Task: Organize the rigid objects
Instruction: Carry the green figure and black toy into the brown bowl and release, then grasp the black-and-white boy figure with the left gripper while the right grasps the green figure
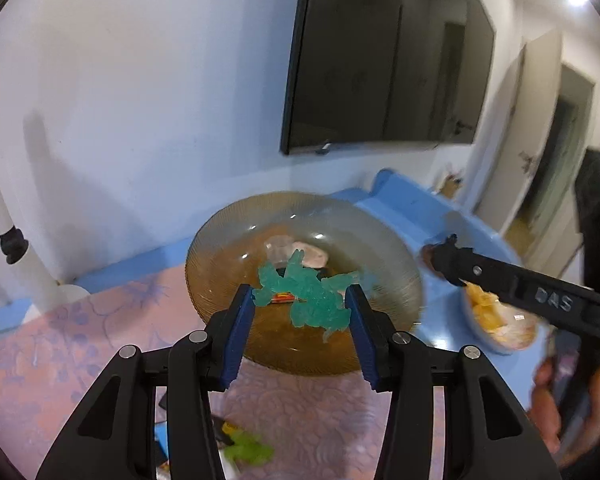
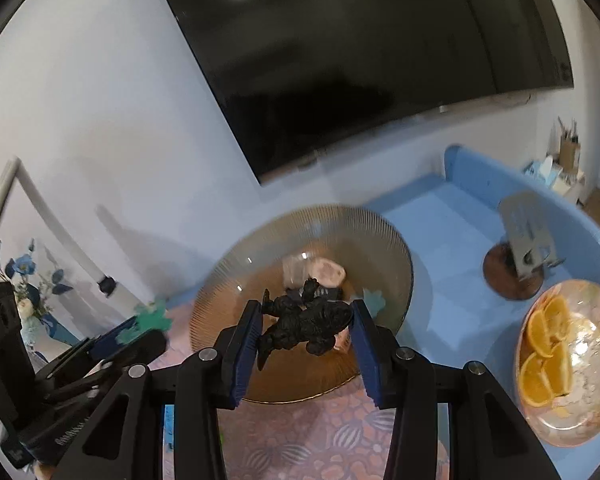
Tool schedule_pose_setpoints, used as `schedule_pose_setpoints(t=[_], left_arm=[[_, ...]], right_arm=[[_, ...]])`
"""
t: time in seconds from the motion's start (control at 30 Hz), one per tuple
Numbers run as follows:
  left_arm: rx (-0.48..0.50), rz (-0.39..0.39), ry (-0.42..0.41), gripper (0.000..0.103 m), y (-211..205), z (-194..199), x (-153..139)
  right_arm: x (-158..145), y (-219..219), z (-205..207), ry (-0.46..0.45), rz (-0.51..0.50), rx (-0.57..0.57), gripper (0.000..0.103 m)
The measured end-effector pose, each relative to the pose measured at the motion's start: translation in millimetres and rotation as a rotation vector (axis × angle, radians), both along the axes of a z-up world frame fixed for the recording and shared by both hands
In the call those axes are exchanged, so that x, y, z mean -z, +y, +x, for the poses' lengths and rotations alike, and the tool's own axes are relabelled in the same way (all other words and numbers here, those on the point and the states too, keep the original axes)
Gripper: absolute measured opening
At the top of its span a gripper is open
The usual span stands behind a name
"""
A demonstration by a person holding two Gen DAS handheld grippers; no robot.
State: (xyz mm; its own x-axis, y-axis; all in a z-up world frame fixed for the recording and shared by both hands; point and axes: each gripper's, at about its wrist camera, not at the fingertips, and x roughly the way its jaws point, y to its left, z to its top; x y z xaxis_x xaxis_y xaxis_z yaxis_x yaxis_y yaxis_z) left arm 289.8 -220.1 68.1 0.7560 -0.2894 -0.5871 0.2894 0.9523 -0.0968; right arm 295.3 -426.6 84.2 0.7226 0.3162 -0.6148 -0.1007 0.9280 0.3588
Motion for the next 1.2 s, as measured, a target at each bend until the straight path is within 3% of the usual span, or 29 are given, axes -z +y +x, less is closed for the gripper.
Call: schedule_pose_setpoints(t=[0.13,0.17,0.2,0.23,0.27,0.4,0.5,0.67,0.73,0.77,0.9,1.2], left_arm=[[0.012,0.025,0.029,0.045,-13.0,11.8,14.6],[0.009,0.013,0.03,0.052,-11.4,13.9,14.2],[0.009,0.0,0.033,0.07,-8.1,15.1,12.8],[0.006,-0.015,0.036,0.079,-3.8,13.9,10.6],[-0.007,-0.031,0.016,0.087,4.6,8.4,5.6],[-0.065,-0.034,-0.039,0.087,36.5,-14.3,-14.7],[-0.11,-0.091,-0.06,0.087,66.0,-35.3,-30.5],[-0.185,-0.15,-0.108,0.09,116.9,-91.0,-49.3],[-0.209,-0.149,-0.123,0.096,129.1,-108.6,-47.5],[-0.235,-0.148,-0.135,0.103,139.8,-123.3,-43.5],[-0.305,-0.115,-0.086,0.103,169.8,-144.8,-17.6],[-0.448,-0.096,0.086,0.103,223.1,-172.7,78.3]], right_arm=[[21.5,9.5,15.9,0.058,0.002,-0.022,0.043],[24.9,12.5,20.9,0.068,0.014,-0.037,0.045],[27.0,13.2,24.4,0.073,0.022,-0.044,0.055],[28.0,11.8,26.7,0.077,0.028,-0.039,0.066],[27.4,7.2,25.7,0.066,0.033,-0.015,0.068],[22.3,-9.7,14.5,0.041,0.064,0.014,0.069],[15.7,-13.7,1.1,0.04,0.09,0.018,0.069],[-10.2,12.9,-29.4,-0.017,0.03,-0.042,0.07],[-17.7,28.5,-42.7,-0.039,0.008,-0.076,0.074],[-20.3,37.5,-50.6,-0.054,0.001,-0.093,0.075],[-12.0,72.8,-70.3,-0.058,-0.015,-0.152,0.08],[57.5,149.3,-89.6,0.049,-0.115,-0.267,0.08]])
